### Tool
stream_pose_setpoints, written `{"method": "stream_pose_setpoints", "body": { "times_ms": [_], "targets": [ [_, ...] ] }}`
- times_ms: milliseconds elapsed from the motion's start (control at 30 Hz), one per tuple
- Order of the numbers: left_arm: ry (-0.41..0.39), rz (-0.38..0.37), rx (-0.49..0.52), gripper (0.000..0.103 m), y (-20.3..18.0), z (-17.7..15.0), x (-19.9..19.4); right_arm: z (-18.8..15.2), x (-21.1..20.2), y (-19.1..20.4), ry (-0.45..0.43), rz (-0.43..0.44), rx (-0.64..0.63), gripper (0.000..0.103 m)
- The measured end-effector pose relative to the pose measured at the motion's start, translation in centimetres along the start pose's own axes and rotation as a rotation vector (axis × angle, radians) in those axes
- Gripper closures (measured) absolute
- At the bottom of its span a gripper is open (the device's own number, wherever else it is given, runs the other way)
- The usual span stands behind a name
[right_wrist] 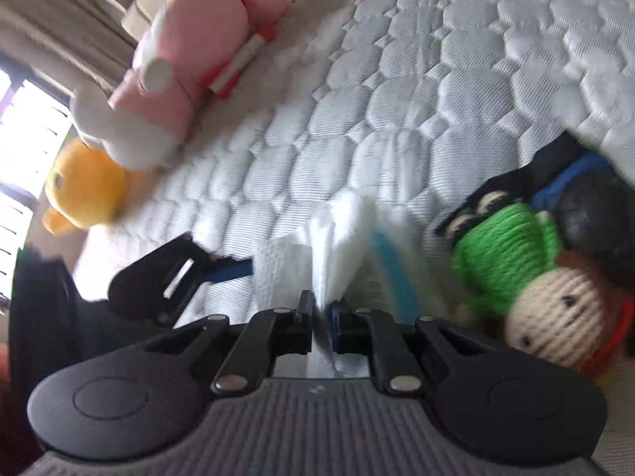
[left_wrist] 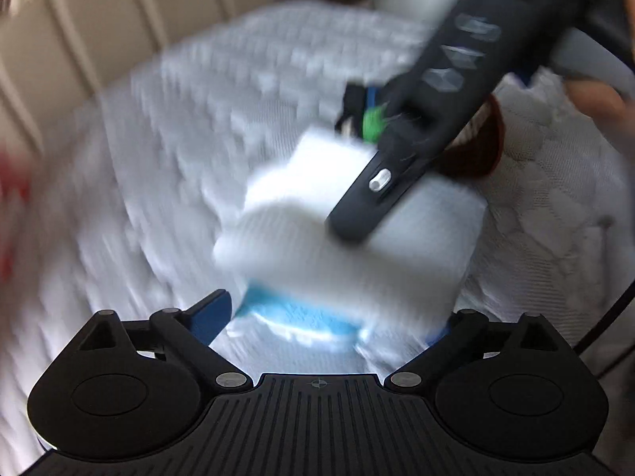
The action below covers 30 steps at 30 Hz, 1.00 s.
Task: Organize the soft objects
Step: 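Hold the pack in the left tool while the right tool's towel wipes its printed side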
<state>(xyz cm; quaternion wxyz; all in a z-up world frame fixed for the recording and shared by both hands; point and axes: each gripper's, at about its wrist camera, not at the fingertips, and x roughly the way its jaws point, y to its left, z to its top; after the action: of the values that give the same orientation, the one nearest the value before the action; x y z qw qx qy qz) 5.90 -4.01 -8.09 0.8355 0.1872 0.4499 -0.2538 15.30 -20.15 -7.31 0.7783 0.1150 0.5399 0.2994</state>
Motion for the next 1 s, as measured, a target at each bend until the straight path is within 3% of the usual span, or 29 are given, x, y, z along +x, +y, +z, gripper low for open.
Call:
{"method": "stream_pose_setpoints", "body": {
  "times_ms": [133,267,433,467,500,567,667,833,1000],
  "targets": [
    [0.044,-0.086,-0.146,0.003,2.0,0.1,0.8,0.1,-0.6,-0.7,-0.026,-0.123,-0.029,0.091],
    [0.035,-0.171,-0.32,0.001,4.1,-0.2,1.1,0.0,-0.2,-1.4,-0.013,-0.199,-0.036,0.089],
    [-0.043,-0.262,-0.504,0.0,6.1,-0.3,2.1,-0.3,-0.3,-1.1,-0.02,-0.195,-0.058,0.088],
    [-0.058,-0.27,-0.517,0.0,6.3,-0.3,2.1,-0.4,-0.5,-1.1,-0.029,-0.185,-0.057,0.081],
    [-0.067,-0.271,-0.509,0.0,6.2,-0.2,2.1,-0.5,-0.9,-1.1,-0.043,-0.177,-0.058,0.066],
    [-0.076,-0.26,-0.469,0.0,5.8,-0.1,1.8,-0.4,-1.7,-0.9,-0.089,-0.166,-0.066,0.05],
    [-0.068,-0.223,-0.359,0.0,4.1,0.1,1.7,0.0,-1.7,0.2,-0.126,-0.148,-0.122,0.042],
    [-0.058,-0.206,-0.264,0.0,2.5,-0.1,1.7,-0.2,1.4,1.9,-0.066,-0.216,-0.268,0.042],
    [-0.066,-0.237,-0.335,0.0,3.5,-0.2,2.0,0.5,2.0,1.4,-0.081,-0.17,-0.263,0.044]
  ]
}}
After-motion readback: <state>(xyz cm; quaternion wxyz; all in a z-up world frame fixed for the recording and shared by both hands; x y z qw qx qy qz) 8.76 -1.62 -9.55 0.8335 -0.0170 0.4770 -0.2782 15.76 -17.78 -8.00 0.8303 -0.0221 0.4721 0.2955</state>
